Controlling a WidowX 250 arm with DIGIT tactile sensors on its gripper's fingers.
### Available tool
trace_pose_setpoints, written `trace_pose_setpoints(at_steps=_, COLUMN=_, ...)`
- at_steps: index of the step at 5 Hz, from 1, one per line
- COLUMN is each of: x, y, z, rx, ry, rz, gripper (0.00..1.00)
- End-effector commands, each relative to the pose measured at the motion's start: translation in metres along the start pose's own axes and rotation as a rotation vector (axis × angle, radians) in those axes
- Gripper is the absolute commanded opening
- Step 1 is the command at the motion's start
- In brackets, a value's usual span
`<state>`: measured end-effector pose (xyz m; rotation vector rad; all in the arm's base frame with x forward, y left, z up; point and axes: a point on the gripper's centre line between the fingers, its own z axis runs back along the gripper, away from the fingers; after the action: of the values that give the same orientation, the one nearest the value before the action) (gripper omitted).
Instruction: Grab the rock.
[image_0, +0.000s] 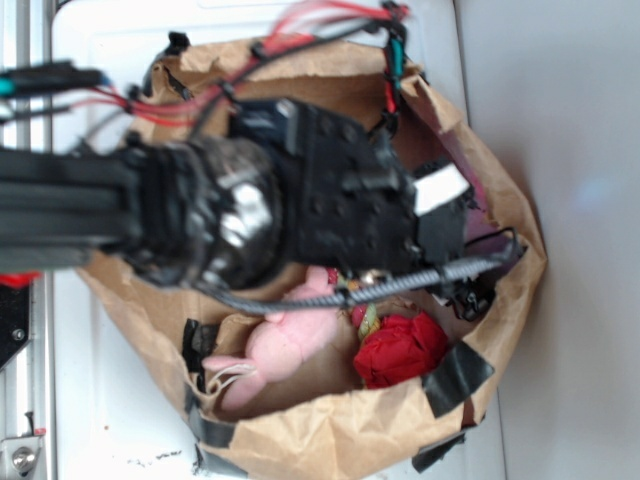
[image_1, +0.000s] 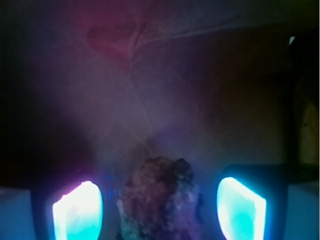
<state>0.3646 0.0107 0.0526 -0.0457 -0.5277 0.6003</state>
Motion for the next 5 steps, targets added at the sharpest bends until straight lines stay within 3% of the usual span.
trace_pose_setpoints(at_steps=1, x=0.005, y=-0.027, z=0.013, rx=-0.013, ry=-0.035, rz=-0.052, gripper=0.00)
trace_pose_setpoints(at_steps=4, x=0.019, y=-0.015, z=0.029, rx=-0.014, ry=-0.026, rz=-0.042, gripper=0.00)
trace_pose_setpoints(at_steps=5, x=0.026, y=-0.007, z=0.058, rx=-0.039, ry=0.029, rz=-0.087, gripper=0.00)
